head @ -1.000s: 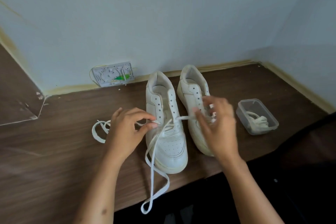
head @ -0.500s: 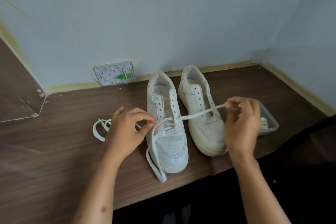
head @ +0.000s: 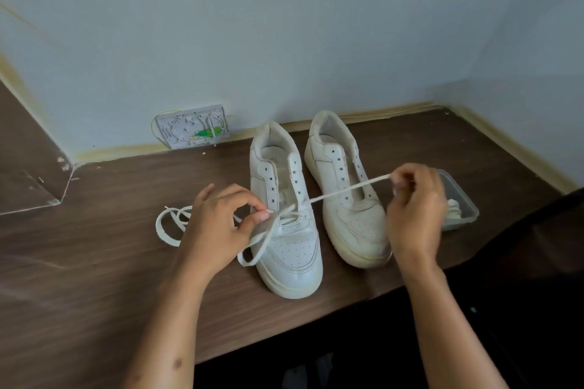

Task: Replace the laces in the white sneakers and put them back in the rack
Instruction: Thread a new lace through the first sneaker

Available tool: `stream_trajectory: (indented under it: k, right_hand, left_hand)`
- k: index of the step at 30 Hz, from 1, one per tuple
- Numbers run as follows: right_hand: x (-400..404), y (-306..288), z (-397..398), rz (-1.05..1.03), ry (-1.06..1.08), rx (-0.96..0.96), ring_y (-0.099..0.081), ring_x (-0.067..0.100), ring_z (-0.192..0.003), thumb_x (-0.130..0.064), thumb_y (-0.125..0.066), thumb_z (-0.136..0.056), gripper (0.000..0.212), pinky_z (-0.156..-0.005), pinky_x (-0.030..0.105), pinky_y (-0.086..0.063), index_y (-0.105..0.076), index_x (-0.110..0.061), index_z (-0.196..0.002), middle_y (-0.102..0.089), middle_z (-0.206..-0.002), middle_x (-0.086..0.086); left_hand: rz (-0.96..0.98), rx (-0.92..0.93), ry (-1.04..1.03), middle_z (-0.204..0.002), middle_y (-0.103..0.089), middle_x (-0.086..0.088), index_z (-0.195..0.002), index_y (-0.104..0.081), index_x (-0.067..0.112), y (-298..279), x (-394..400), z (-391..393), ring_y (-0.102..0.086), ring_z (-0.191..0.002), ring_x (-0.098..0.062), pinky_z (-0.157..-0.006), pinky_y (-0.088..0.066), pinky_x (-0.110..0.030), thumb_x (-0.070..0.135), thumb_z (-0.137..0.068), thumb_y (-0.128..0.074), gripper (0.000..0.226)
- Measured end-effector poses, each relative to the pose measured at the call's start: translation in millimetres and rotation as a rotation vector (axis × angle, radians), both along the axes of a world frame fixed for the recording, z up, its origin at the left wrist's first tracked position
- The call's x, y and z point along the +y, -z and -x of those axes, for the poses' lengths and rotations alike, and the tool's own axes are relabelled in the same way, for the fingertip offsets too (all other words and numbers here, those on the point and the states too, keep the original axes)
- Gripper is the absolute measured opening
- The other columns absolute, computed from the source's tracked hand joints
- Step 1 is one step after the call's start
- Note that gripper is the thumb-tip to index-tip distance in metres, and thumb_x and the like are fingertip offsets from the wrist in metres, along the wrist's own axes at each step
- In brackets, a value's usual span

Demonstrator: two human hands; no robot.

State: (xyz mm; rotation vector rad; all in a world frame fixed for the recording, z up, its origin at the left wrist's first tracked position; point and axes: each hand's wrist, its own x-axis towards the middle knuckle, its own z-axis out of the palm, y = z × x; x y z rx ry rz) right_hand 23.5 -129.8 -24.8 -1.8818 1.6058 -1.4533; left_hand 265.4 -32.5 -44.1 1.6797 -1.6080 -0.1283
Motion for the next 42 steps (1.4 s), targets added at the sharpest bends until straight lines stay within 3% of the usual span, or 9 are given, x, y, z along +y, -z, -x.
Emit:
stream_trajectory:
  k: [3, 6, 10, 16, 22, 26, 29, 35, 42]
  right_hand:
    - [2.0, -0.1, 0.7, 0.058, 0.003, 0.016, -0.053, 0.008, -0.082, -0.011, -0.062, -0.094, 0.009, -0.077, 0.025, -0.05, -0.066, -0.01, -0.102, -0.05, -0.108, -0.005]
    - [13.8, 6.5, -25.5, 0.053, -0.316, 0.244, -0.055, 0.015, -0.089, -0.032, -0.061, -0.093, 0.026, -0.082, 0.029, -0.044, -0.067, -0.014, -0.111, -0.061, -0.104, -0.002]
    - [30.3, 18.4, -53.4, -0.014, -0.562, 0.338, -0.053, 0.015, -0.09, -0.024, -0.065, -0.093, 0.014, -0.082, 0.03, -0.045, -0.064, -0.016, -0.105, -0.059, -0.096, -0.007]
    - [10.2, 11.1, -31.9, 0.029, -0.378, 0.257, -0.054, 0.017, -0.084, 0.0, -0.062, -0.088, 0.014, -0.076, 0.029, -0.045, -0.067, -0.013, -0.088, -0.059, -0.087, -0.004]
    - [-4.4, 1.5, 6.9, -0.056, -0.023, 0.053, -0.058, 0.015, -0.091, -0.007, -0.062, -0.093, 0.006, -0.081, 0.027, -0.051, -0.066, -0.011, -0.095, -0.05, -0.102, -0.006]
    - [5.0, 3.6, -12.3, -0.039, -0.248, 0.206, -0.054, 0.015, -0.097, -0.034, -0.062, -0.092, 0.022, -0.086, 0.035, -0.047, -0.066, -0.02, -0.109, -0.055, -0.107, -0.007]
    - [18.6, 8.7, -36.7, -0.053, -0.528, 0.377, -0.048, 0.011, -0.088, -0.054, -0.055, -0.089, 0.034, -0.084, 0.032, -0.037, -0.066, -0.024, -0.1, -0.06, -0.094, -0.013]
    - [15.5, 10.8, -36.7, 0.046, -0.426, 0.246, -0.047, 0.015, -0.077, -0.01, -0.067, -0.089, 0.011, -0.072, 0.031, -0.042, -0.063, -0.015, -0.081, -0.056, -0.076, -0.009]
    - [10.1, 10.0, -26.5, -0.006, -0.284, 0.153, -0.054, 0.011, -0.077, -0.019, -0.067, -0.091, 0.008, -0.07, 0.023, -0.046, -0.063, -0.013, -0.088, -0.054, -0.088, -0.01]
  left_hand:
    - [0.02, -0.005, -0.002, -0.085, -0.063, 0.021, -0.085, -0.068, 0.035, 0.9, 0.5, 0.5, -0.06, -0.087, 0.001, -0.113, -0.026, -0.044, 0.044, -0.081, -0.064, 0.01]
    - [0.034, -0.002, -0.004, -0.082, -0.063, 0.021, -0.093, -0.071, 0.033, -0.5, -1.1, 2.3, -0.06, -0.087, 0.0, -0.111, -0.022, -0.035, 0.045, -0.081, -0.065, 0.018]
    - [0.024, -0.037, -0.008, -0.078, -0.06, 0.02, -0.083, -0.069, 0.033, 0.4, -4.7, 4.9, -0.059, -0.081, -0.002, -0.111, -0.022, -0.034, 0.032, -0.082, -0.07, 0.002]
    - [-0.015, -0.109, -0.019, -0.078, -0.057, 0.022, -0.084, -0.065, 0.035, 2.3, -4.2, 3.2, -0.057, -0.081, 0.001, -0.114, -0.022, -0.038, 0.029, -0.086, -0.067, 0.007]
    - [-0.016, -0.112, -0.032, -0.078, -0.058, 0.022, -0.083, -0.064, 0.036, 1.4, -3.6, 4.2, -0.057, -0.081, 0.001, -0.113, -0.024, -0.039, 0.029, -0.085, -0.068, 0.008]
    - [-0.016, -0.088, -0.026, -0.078, -0.06, 0.02, -0.083, -0.065, 0.035, 0.7, -4.0, 5.5, -0.058, -0.081, -0.001, -0.111, -0.027, -0.041, 0.026, -0.084, -0.071, 0.011]
    - [-0.019, -0.082, -0.018, -0.079, -0.061, 0.019, -0.083, -0.065, 0.034, 0.8, -3.6, 5.5, -0.059, -0.081, -0.003, -0.11, -0.027, -0.04, 0.025, -0.084, -0.071, 0.011]
    - [-0.029, -0.11, -0.031, -0.077, -0.06, 0.021, -0.081, -0.061, 0.04, 0.9, -3.4, 2.1, -0.057, -0.08, 0.0, -0.11, -0.025, -0.038, 0.027, -0.084, -0.072, 0.018]
    - [-0.085, -0.067, -0.038, -0.077, -0.063, 0.022, -0.08, -0.064, 0.041, -2.7, -1.4, 6.4, -0.057, -0.077, 0.005, -0.11, -0.024, -0.034, 0.044, -0.082, -0.067, 0.005]
